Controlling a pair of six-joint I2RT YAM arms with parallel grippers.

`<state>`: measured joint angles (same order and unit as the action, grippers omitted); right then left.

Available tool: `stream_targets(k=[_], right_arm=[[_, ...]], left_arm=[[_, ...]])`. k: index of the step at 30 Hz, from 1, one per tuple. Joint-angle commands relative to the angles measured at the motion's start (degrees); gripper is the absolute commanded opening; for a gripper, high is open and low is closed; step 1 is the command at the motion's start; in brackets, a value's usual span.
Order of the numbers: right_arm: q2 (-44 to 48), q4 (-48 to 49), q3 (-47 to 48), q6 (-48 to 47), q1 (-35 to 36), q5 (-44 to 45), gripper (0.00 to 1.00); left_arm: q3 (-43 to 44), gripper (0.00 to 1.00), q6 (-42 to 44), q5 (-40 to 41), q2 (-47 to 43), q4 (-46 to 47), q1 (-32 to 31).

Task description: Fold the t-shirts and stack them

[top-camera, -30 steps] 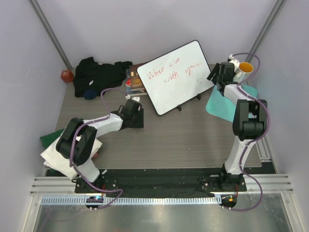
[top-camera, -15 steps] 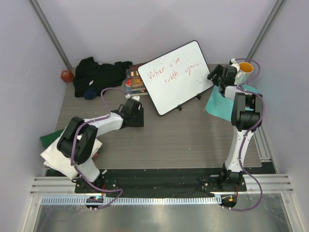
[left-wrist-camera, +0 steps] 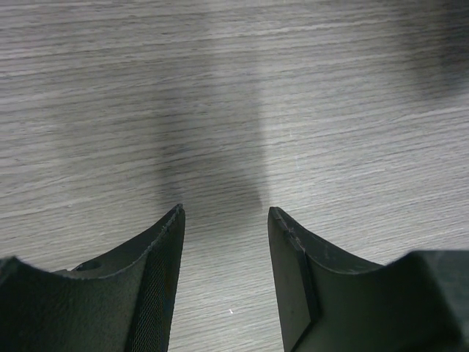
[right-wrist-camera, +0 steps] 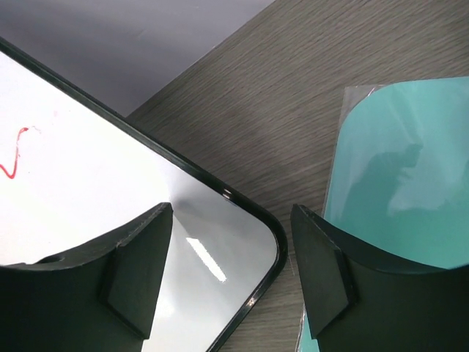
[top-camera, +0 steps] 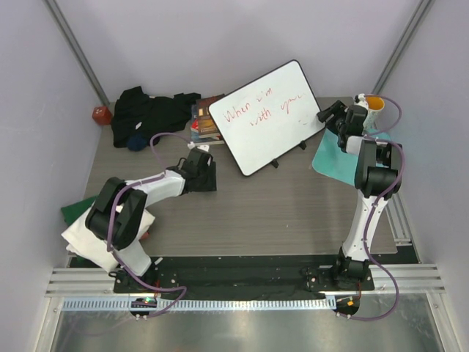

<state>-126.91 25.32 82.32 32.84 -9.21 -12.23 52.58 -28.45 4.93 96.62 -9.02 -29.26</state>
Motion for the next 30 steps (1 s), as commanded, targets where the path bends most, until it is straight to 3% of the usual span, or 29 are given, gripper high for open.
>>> stream_targets(k=[1,10,30], right_arm=[[1.58,7.11,-0.85,3.28,-0.81,-5.17,0.70],[0.88,10.36,-1.64,5.66,-0.89,-8.86,0.61],[-1.40,6.59,1.61,0.47,-1.16,-4.29,0.70]], left_arm=[[-0.37,0.50,-1.70,1.39,-5.20,0.84,0.52],[-1.60,0.51,-2.14,3.25,-8.56,-0.12,0.52],[-2.39,0.51,-2.67,2.54,-9.17,0.76,0.52]])
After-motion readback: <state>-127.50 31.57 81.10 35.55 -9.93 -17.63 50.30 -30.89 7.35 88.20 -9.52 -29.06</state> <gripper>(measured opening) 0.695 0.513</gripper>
